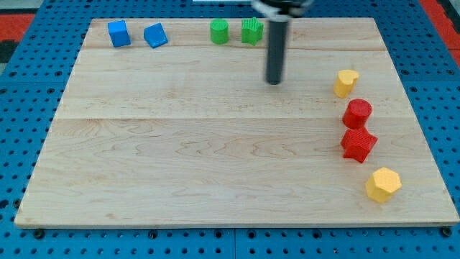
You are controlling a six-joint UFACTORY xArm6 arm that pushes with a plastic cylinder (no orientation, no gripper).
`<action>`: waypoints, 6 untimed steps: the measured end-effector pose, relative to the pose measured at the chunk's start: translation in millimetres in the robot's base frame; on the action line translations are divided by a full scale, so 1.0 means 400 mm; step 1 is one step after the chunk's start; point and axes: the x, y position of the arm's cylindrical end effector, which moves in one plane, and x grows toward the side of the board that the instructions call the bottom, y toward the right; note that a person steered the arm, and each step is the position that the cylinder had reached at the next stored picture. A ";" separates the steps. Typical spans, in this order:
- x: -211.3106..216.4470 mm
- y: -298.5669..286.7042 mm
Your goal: Push the yellow heart towards the center
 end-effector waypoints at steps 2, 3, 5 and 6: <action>-0.063 0.314; -0.059 0.543; 0.047 0.561; 0.037 0.348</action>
